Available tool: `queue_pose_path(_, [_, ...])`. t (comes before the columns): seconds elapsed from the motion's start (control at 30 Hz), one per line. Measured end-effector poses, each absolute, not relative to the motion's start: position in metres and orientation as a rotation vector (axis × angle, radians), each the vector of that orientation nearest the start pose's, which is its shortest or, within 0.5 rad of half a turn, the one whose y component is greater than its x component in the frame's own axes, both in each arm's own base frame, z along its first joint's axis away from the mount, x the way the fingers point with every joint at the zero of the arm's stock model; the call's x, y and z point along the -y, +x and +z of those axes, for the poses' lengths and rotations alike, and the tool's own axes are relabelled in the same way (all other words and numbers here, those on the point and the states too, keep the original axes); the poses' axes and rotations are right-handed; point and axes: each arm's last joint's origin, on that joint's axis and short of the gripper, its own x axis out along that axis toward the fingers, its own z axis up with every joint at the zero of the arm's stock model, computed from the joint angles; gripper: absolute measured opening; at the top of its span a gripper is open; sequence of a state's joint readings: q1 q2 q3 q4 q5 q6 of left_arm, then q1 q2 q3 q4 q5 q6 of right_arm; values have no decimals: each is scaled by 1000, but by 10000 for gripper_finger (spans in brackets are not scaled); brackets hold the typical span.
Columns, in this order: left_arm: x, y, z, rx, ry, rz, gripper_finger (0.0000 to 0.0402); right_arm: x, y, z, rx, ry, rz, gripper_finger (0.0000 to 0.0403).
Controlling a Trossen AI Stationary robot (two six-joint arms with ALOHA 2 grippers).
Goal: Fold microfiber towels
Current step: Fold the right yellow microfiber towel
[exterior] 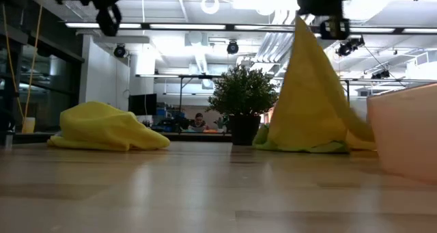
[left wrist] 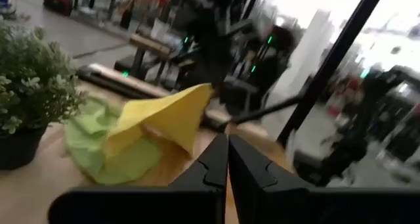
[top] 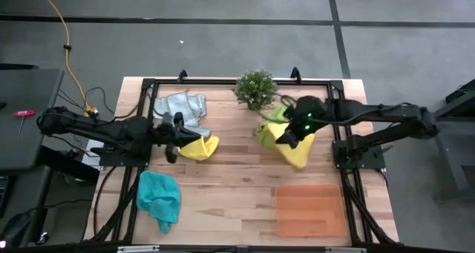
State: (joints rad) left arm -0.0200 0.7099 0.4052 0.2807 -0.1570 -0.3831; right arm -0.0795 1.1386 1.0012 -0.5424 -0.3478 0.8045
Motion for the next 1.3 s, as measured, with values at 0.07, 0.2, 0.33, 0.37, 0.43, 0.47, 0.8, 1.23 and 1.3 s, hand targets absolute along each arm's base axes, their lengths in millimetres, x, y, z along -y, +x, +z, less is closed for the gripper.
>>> queue_pose_path(0.07, [-1, 180, 259, -36, -359, 146, 13, 0, 246, 308, -721, 882, 63, 0])
queue_pose_path(0.2, [0, 207, 253, -134, -339, 163, 37, -16, 257, 302, -748, 827, 171, 0])
queue_pose_path(0.33, [0, 234, 236, -247, -328, 183, 72, -27, 256, 301, -772, 792, 217, 0])
queue_pose_path(0.37, [0, 240, 231, -277, -325, 188, 82, -30, 256, 301, -776, 789, 224, 0])
queue_pose_path(0.43, [1, 254, 221, -333, -309, 195, 103, -33, 255, 301, -781, 791, 233, 0])
queue_pose_path(0.47, [1, 261, 216, -353, -293, 194, 114, -34, 255, 301, -783, 791, 237, 0])
queue_pose_path(0.8, [-10, 350, 183, -508, 15, 163, 208, -38, 256, 303, -774, 807, 244, 0])
queue_pose_path(1.23, [-23, 396, 133, -665, 353, 158, 226, -37, 256, 303, -763, 794, 231, 0])
queue_pose_path(1.3, [-26, 398, 125, -670, 391, 180, 226, -37, 256, 303, -762, 793, 232, 0])
